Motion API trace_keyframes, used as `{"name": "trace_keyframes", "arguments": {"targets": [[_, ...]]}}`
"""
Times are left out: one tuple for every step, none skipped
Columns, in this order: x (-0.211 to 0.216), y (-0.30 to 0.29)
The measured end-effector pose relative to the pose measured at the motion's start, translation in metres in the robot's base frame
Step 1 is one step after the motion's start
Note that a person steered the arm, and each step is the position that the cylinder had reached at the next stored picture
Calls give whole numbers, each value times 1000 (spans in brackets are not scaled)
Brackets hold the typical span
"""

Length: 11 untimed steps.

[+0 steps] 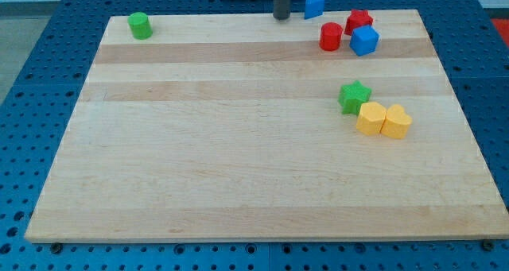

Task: Slightly move the triangle to the right side

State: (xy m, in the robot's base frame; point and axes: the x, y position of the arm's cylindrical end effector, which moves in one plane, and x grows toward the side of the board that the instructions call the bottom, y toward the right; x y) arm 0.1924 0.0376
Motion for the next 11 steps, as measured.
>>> {"name": "trace_keyframes", "arguments": {"targets": [[0, 15], [0, 31], [0, 33], [0, 33], [3, 33], [10, 33], [16, 34], [18, 39], [18, 46], [21, 55], [26, 66]]}}
